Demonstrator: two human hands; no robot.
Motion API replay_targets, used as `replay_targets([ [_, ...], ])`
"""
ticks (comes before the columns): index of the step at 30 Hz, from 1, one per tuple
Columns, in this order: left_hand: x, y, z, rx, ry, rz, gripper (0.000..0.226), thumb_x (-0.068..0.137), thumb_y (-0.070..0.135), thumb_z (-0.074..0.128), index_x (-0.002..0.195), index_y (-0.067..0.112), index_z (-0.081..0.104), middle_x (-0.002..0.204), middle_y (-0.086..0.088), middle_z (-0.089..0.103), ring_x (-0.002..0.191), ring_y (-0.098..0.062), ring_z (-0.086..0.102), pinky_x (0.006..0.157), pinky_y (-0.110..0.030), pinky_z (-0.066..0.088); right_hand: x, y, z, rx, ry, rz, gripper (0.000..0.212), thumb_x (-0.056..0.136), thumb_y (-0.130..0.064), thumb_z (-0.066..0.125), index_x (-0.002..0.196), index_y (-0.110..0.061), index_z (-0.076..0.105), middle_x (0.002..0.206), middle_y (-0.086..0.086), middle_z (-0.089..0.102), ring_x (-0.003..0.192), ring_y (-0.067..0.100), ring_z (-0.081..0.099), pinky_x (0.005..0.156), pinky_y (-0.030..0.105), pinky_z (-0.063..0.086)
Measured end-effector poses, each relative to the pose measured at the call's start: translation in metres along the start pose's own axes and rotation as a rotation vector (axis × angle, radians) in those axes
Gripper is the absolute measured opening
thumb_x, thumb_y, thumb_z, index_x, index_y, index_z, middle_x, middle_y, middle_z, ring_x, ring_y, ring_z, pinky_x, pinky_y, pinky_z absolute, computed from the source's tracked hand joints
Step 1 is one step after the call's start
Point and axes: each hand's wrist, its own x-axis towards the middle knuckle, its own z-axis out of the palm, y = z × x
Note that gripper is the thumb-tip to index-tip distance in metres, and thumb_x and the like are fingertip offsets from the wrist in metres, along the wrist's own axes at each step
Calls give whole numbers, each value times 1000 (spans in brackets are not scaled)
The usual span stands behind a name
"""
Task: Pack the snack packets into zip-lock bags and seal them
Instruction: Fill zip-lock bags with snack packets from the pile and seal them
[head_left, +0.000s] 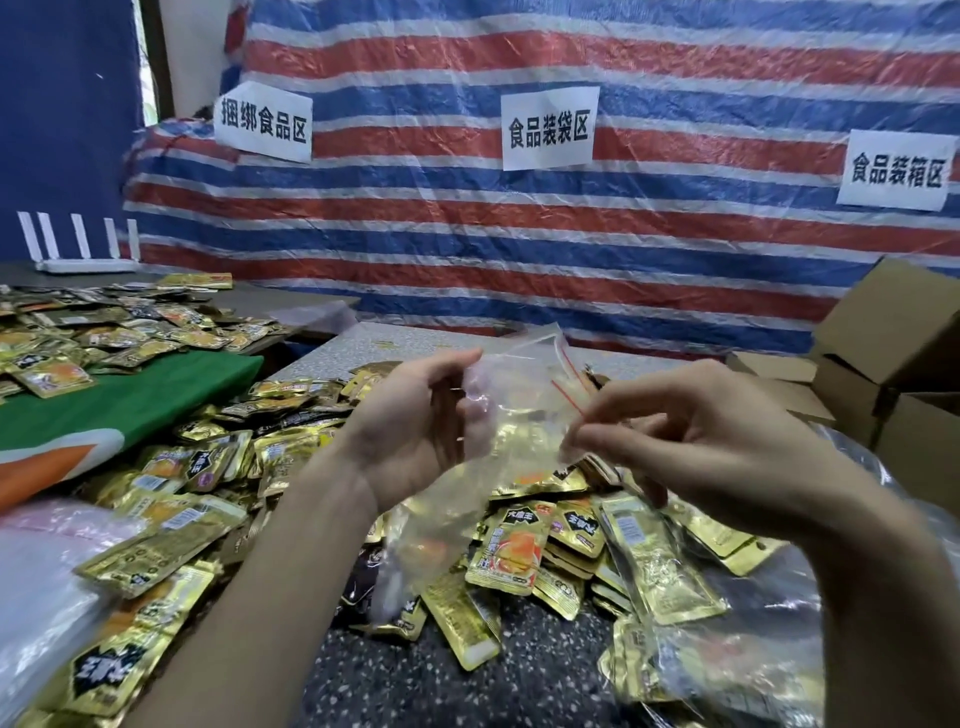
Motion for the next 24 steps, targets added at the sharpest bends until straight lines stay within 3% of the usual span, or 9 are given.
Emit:
replay_targets([
  [2,5,-6,-3,83,21,36,52,101,45,40,62,16,59,58,1,51,48,-10,49,48,-18,43,-3,3,-6,32,54,25,21,86,-36,61,90,-21,74,84,-14,73,62,6,65,56,18,52],
  [4,13,-16,-9,332,91,87,62,102,55,31,67,15,63,63,0,58,52,-10,53,50,-22,44,-6,5,-11,29,122,5,18,88,-33,60,88,-21,73,85,-6,73,71,7,68,63,19,54],
  [8,38,-55,-25,1088,259,173,33,99,38,56,82,13,67,80,-4,67,64,-8,58,64,-29,49,-12,7,-20,-11,190,-22,20,87,-37,59,84,-23,73,81,-1,72,74,11,68,64,18,52],
  [12,63,-106,-30,1461,257,132,15,100,36,55,93,23,59,100,2,63,91,-18,62,85,-43,56,-12,10,-22,-16,159,2,22,86,-41,60,83,-25,74,82,-1,72,75,11,68,66,20,54],
  [15,75,-134,-35,1509,346,209,9,98,23,56,103,25,49,116,4,57,108,-18,56,98,-42,47,-11,9,-21,-1,107,10,24,83,-44,60,84,-25,75,83,-2,73,76,10,68,67,21,55],
  [18,85,-145,-40,1460,451,272,39,93,26,63,130,27,53,128,10,60,122,-15,52,111,-46,37,-12,8,-21,9,101,4,19,86,-39,63,85,-25,77,82,-2,74,75,10,69,68,22,56],
  [21,88,-145,-44,1660,511,293,23,97,34,59,119,28,60,119,12,64,121,-13,51,114,-45,29,-11,7,-20,-20,89,17,8,89,-24,69,88,-28,76,87,-3,75,80,12,70,75,32,59],
  [24,85,-145,-50,1700,535,425,17,100,39,55,112,31,64,111,15,67,113,-7,54,110,-38,30,-10,5,-17,-18,92,33,10,88,-16,71,90,-26,73,91,-3,74,83,14,70,78,40,59],
])
